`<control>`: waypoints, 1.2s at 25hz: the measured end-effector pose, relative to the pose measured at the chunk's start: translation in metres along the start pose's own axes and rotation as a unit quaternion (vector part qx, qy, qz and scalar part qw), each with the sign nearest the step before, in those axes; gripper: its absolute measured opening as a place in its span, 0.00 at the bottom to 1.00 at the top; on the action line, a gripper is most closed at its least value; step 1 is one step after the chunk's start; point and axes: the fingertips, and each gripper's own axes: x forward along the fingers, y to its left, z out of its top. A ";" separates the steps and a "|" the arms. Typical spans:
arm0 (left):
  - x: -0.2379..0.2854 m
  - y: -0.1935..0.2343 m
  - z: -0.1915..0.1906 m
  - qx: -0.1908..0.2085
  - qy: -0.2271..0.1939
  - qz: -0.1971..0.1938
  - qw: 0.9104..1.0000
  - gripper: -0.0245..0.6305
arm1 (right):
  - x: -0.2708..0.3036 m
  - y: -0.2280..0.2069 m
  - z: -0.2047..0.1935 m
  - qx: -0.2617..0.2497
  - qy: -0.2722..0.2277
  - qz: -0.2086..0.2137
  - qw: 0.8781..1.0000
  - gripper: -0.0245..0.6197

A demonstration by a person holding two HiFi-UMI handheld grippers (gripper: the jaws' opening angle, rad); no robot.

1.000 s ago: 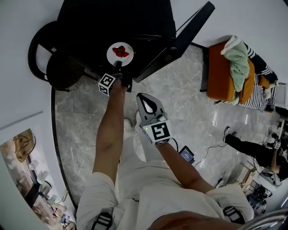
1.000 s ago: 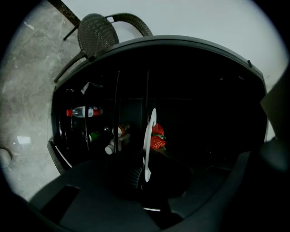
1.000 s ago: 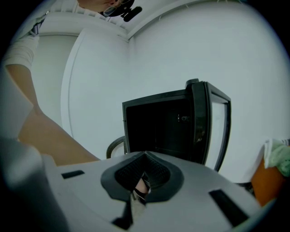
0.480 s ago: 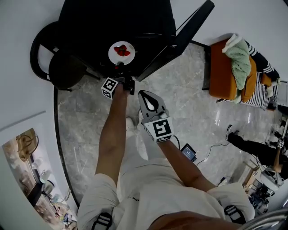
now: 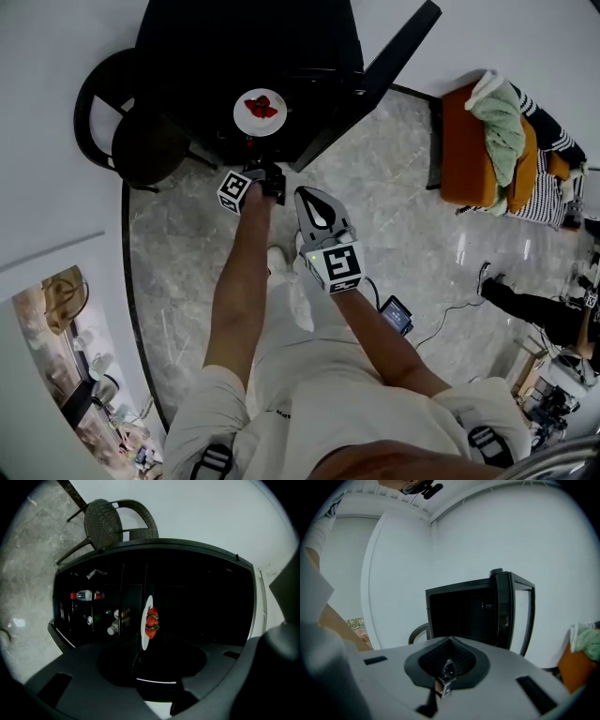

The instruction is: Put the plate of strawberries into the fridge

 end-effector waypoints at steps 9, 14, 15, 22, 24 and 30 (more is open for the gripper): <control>-0.035 -0.022 -0.014 -0.004 0.011 -0.029 1.000 0.19 | -0.015 0.009 0.012 -0.002 -0.008 0.001 1.000 0.06; -0.049 -0.041 -0.023 0.006 0.021 -0.041 0.999 0.17 | -0.023 0.009 0.022 -0.004 -0.015 -0.001 1.000 0.06; -0.051 -0.045 -0.024 0.008 0.022 -0.044 0.999 0.17 | -0.024 0.010 0.024 -0.005 -0.016 -0.001 1.000 0.06; -0.067 -0.070 -0.035 0.011 0.028 -0.050 0.998 0.13 | -0.037 0.016 0.035 -0.008 -0.017 0.003 1.000 0.06; -0.073 -0.078 -0.038 0.012 0.028 -0.053 0.998 0.11 | -0.040 0.017 0.039 -0.009 -0.017 0.003 1.000 0.06; -0.095 -0.101 -0.045 0.012 0.025 -0.060 0.998 0.08 | -0.047 0.019 0.051 -0.007 -0.020 0.005 1.000 0.06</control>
